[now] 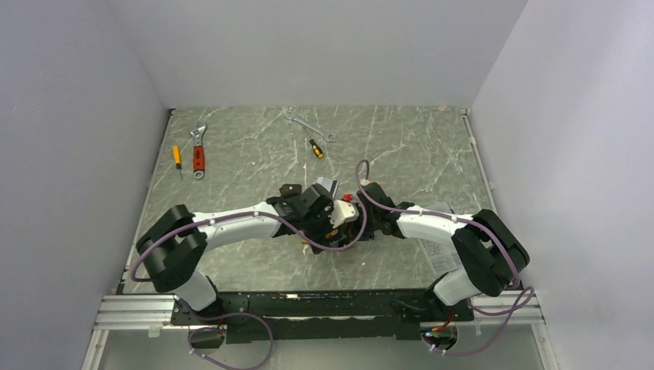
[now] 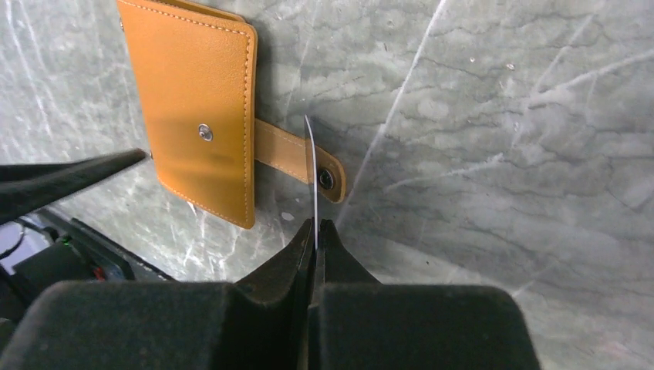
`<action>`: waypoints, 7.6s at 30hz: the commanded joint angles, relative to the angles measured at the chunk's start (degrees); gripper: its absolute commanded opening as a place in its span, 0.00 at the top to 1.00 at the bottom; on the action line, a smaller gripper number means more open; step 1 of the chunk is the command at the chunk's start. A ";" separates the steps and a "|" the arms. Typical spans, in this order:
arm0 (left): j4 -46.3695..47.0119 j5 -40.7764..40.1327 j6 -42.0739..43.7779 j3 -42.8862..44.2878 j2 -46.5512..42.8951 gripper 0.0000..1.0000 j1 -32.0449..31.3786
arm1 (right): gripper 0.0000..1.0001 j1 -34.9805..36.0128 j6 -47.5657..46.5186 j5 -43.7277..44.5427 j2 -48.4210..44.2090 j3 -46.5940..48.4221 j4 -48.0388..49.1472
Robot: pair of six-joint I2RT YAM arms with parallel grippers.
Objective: Put the credit cards into the card holder
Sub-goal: Open the card holder at the center of the board, then insert the credit card into the card holder.
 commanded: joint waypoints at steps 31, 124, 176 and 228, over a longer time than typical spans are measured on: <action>7.11 -29.55 6.33 2.06 2.49 0.18 -5.95 | 1.00 -4.53 -0.09 1.84 4.12 -14.42 7.19; -10.44 8.33 -3.44 6.20 0.72 1.00 17.07 | 1.00 4.34 -1.22 0.77 -12.62 -2.92 1.61; -10.49 7.53 -2.41 5.81 0.97 1.00 16.79 | 1.00 4.20 -3.52 -0.53 -12.98 -4.88 -0.08; -10.36 6.75 -1.18 5.28 2.31 1.00 17.13 | 1.00 2.70 -1.61 -7.45 2.04 -7.41 15.91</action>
